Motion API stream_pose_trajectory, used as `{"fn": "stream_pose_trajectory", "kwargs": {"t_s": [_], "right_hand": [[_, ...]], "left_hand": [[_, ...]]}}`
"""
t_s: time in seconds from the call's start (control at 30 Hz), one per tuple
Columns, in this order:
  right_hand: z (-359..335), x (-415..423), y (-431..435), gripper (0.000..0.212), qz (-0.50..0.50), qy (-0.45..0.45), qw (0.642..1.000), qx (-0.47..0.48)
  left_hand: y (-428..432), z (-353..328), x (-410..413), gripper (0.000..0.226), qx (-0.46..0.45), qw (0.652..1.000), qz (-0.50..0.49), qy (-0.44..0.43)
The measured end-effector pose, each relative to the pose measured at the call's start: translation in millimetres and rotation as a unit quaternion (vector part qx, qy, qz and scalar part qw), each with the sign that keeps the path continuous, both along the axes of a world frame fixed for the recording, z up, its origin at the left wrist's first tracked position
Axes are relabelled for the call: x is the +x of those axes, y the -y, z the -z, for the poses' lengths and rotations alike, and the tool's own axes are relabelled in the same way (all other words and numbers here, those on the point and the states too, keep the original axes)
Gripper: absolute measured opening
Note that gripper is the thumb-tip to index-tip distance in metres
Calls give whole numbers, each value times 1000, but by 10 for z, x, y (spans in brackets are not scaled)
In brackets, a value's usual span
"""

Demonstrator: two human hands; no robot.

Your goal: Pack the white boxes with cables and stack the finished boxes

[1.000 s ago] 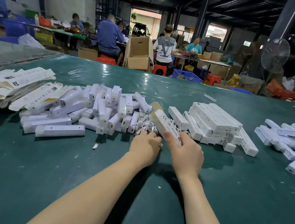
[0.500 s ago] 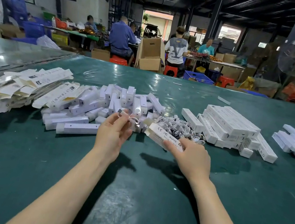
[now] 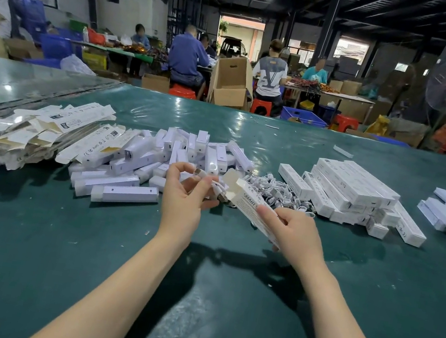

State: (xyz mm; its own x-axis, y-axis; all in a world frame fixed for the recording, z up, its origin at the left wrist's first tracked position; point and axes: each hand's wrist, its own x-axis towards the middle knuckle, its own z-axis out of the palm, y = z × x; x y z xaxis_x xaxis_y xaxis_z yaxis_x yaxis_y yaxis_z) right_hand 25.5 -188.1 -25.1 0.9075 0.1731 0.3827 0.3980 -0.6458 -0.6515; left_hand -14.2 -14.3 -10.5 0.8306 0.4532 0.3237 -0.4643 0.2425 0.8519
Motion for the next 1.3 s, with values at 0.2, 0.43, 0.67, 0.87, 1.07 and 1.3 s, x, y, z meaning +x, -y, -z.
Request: {"fn": "stream_pose_trajectory", "kwargs": {"t_s": [0.2,0.43,0.67,0.87,1.07,1.3], "right_hand": [[6,0,-33,55,-18,-11,1000,-22],[4,5,-45,52,-35,-31,999,1],[40,12,-64,58,-37,-17,999,-10],[43,10,-69,59,-16,-6,1000,3],[47,4,-81,60,-18,-3,1000,-11],[48,-25,-73,68,-17,-2,1000,-15]], "left_hand": [[60,-58,-10,26,-59,997,-24,37],[38,97,-27,31,179,972,-151,28],[-76,200,-28,35,302,935,-178,59],[-152,228,-6,45,260,959,-106,28],[-167,245,17,45,298,950,-91,19],[-218,196,38,20,381,915,-133,-20]]}}
